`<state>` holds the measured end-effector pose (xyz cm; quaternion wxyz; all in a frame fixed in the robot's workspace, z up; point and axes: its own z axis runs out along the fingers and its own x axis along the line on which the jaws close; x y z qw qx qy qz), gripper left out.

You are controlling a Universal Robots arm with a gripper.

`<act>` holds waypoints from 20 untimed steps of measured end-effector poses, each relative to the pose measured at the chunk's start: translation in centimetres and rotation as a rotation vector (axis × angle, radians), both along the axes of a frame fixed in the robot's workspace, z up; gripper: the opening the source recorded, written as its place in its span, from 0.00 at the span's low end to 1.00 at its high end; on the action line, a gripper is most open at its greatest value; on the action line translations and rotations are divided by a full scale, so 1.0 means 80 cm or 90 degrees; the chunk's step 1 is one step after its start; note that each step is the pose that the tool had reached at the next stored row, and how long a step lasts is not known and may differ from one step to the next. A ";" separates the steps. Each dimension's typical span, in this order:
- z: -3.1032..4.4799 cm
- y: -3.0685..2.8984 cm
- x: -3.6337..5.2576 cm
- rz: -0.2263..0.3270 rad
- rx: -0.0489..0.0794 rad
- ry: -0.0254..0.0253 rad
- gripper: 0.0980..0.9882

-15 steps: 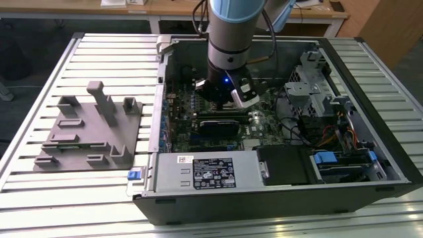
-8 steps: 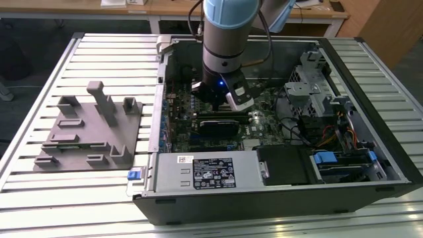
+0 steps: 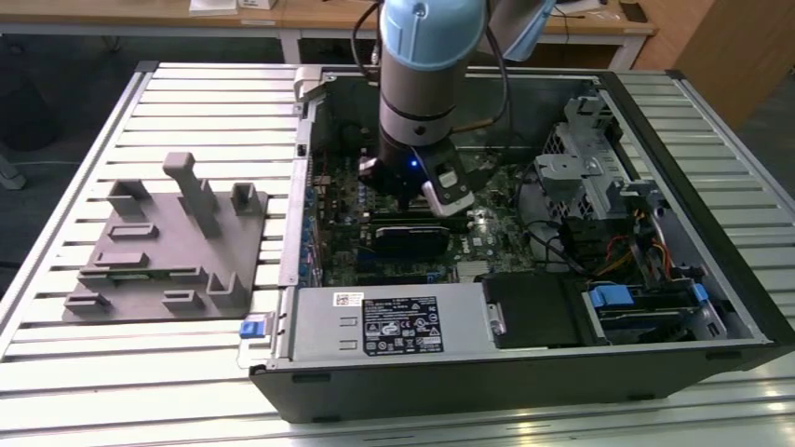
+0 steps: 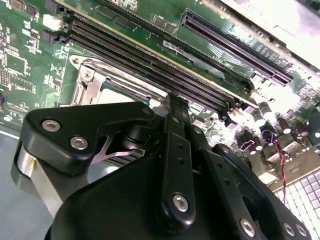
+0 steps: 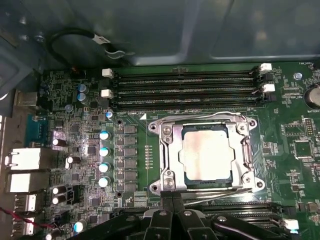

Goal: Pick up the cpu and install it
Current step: 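Install the second cpu locking lever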

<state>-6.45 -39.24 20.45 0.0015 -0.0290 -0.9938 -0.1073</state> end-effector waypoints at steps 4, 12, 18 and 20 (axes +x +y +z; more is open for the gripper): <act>-0.0024 -0.0024 0.000 0.000 0.012 0.0000 0.01; -0.0039 -0.0146 -0.007 0.000 0.026 0.0000 0.01; -0.0082 -0.0164 -0.010 0.000 0.034 0.0001 0.01; -0.0094 -0.0164 -0.012 0.000 0.039 0.0001 0.01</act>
